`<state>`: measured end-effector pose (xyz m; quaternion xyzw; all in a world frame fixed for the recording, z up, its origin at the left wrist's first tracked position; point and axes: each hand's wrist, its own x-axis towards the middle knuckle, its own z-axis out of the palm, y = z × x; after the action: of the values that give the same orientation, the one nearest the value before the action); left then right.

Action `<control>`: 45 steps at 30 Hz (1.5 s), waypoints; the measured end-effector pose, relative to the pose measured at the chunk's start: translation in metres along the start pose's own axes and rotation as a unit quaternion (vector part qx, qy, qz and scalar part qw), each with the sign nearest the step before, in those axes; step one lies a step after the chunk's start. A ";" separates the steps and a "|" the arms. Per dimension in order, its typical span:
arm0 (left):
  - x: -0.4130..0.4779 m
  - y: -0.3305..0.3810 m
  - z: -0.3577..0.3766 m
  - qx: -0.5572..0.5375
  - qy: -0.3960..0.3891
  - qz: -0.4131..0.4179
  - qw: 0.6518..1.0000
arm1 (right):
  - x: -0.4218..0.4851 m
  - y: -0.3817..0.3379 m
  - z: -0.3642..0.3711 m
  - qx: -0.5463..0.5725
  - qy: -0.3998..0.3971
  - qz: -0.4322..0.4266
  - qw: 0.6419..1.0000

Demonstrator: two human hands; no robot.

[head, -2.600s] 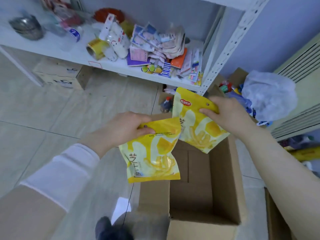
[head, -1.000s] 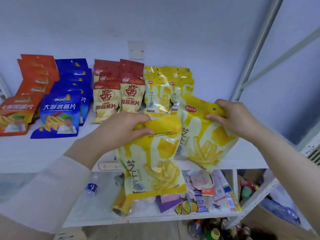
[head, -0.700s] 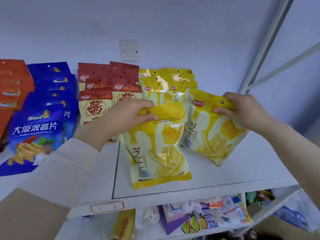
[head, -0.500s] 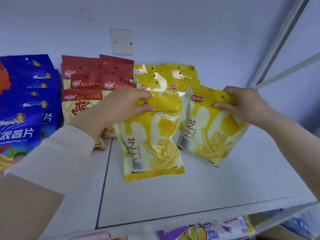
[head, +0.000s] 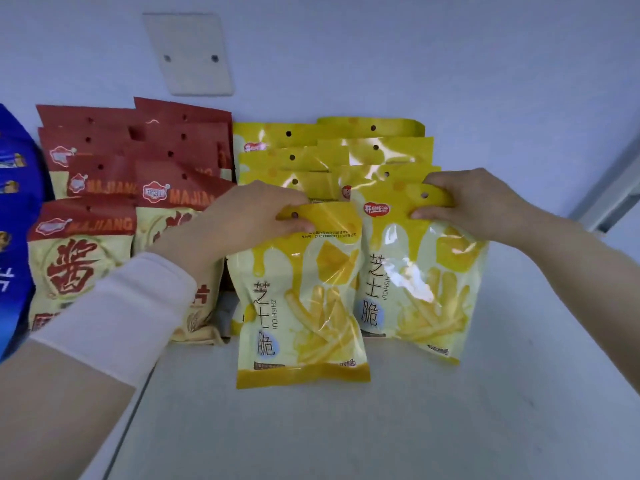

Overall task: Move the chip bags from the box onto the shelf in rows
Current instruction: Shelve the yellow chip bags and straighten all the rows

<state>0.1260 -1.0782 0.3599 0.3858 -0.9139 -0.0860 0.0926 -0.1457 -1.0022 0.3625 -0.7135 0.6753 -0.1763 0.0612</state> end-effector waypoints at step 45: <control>-0.079 0.011 0.047 0.018 0.028 0.247 0.969 | -0.152 -0.091 0.064 -0.152 0.155 0.133 0.967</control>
<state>0.1614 -1.0101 0.3087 0.1524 -0.9793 -0.0331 0.1294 -0.0424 -0.8543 0.3074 -0.5818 0.7845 -0.1704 -0.1308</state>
